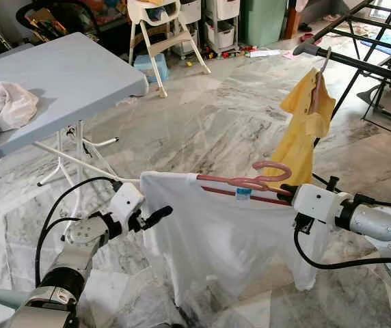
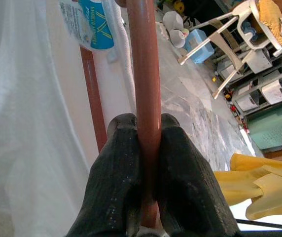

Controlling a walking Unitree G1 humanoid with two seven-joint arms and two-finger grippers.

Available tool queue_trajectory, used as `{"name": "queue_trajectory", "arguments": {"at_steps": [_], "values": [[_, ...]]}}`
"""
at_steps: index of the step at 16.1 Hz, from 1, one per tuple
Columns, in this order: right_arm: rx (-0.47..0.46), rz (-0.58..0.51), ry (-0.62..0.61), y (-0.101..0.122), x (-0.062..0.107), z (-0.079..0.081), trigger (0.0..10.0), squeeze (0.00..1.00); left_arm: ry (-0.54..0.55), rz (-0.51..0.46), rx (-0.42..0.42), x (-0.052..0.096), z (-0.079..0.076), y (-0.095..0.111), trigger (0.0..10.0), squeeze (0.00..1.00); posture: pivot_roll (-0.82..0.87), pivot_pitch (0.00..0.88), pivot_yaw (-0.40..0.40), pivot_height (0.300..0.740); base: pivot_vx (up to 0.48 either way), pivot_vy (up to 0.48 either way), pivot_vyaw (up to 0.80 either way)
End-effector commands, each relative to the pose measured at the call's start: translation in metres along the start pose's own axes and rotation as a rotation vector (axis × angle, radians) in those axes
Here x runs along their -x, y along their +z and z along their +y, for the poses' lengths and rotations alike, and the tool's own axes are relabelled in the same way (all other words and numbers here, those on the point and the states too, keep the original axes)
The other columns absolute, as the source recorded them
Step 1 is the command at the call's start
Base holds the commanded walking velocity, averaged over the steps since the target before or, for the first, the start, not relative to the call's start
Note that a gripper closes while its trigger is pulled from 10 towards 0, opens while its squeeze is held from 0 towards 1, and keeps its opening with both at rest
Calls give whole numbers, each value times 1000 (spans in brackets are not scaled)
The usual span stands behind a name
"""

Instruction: Hang hanger

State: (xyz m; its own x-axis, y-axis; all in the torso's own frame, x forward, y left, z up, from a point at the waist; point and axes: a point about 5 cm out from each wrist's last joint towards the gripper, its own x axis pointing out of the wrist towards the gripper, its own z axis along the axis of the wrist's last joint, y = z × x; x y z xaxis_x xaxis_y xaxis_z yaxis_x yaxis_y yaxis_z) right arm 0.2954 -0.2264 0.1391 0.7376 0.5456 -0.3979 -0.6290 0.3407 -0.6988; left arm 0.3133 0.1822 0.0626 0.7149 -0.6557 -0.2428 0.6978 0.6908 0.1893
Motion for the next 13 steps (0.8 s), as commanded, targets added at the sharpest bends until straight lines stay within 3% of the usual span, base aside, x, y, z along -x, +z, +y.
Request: {"name": "queue_trajectory", "arguments": {"at_steps": [1,13], "values": [[5,-59,-47,11,3,-9,0,0,52,28,56,12,8,-9,0,0,-229,54,138,740,0,0,0],[4,-60,-48,11,3,-9,0,0,62,26,62,13,9,-10,0,0,-229,54,138,740,0,0,0]]}}
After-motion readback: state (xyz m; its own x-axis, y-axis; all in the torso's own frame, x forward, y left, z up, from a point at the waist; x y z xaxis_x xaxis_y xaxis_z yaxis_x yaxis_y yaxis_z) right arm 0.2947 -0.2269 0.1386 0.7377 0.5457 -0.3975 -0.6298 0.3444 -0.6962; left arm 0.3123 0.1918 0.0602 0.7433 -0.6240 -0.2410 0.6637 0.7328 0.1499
